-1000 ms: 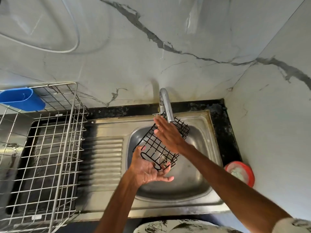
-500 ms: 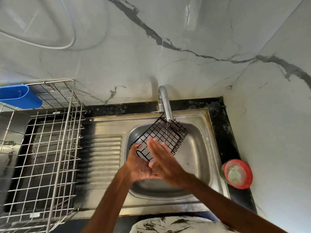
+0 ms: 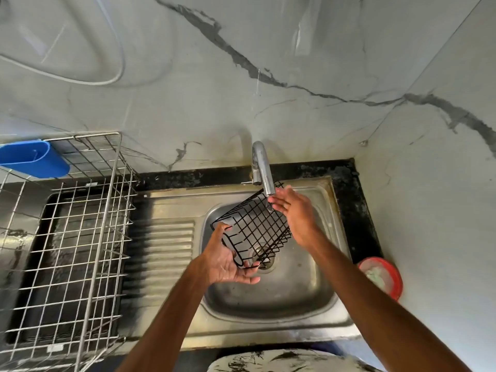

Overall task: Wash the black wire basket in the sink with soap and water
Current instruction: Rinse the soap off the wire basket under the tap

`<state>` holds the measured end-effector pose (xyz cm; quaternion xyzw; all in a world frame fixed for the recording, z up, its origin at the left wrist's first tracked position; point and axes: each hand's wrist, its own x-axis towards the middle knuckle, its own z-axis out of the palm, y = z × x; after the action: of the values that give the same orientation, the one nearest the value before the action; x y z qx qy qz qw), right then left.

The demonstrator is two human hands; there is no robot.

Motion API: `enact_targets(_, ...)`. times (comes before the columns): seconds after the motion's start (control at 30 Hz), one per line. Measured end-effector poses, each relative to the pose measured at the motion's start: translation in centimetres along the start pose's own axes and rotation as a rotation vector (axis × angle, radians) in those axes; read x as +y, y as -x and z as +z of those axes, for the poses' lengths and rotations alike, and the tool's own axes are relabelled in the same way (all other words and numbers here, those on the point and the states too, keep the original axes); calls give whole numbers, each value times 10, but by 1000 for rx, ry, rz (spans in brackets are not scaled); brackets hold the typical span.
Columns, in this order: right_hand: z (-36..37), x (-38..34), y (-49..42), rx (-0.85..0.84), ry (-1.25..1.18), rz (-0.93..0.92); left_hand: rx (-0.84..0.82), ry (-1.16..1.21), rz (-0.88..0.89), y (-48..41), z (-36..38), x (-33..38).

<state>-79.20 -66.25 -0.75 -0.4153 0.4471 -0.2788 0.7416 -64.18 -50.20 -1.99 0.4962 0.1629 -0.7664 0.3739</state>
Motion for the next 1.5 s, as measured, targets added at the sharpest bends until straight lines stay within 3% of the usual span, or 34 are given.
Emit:
enact_targets(0.07, 14, -17, -4, -154, -171, 230, -3, 7, 4, 0, 2, 3)
enact_targets(0.17, 23, -25, -1, -285, -194, 321, 10, -26, 26, -2, 3, 9)
enact_targets(0.23, 19, -26, 9, -396, 10, 274, 39, -69, 31, -1, 1, 10)
enact_targets(0.33, -4, -16, 25, -529, 519, 265, 193, -190, 70, 1, 3, 11)
enact_targets(0.43, -27, -2, 33, -376, 665, 260, 327, -383, 183, 10, 12, 7)
enact_targets(0.63, -50, -11, 38, -119, 619, 147, 424, -761, 436, 10, 7, 5)
enact_targets(0.83, -49, -24, 52, 14, 857, -196, 578, -1187, 749, 35, 27, 11)
enact_targets(0.93, -51, -29, 60, -263, 1165, -226, 588, -1424, 711, 49, 32, 19)
enact_targets(1.03, -52, -28, 71, -488, 1237, -65, 525, -1545, 698, 63, 34, 34)
enact_targets(1.2, -39, -25, 90, -441, 1206, -229, 388, -1561, 688, 89, 22, 53)
enact_targets(1.33, -22, -27, 92, -400, 1165, -287, 436, -1369, 734, 89, -5, 47)
enact_targets(1.4, -13, -22, 91, -424, 1138, -243, 524, -1272, 741, 81, -18, 35)
enact_targets(1.5, -2, -10, 88, -403, 1164, -133, 413, -991, 657, 71, -20, 2)
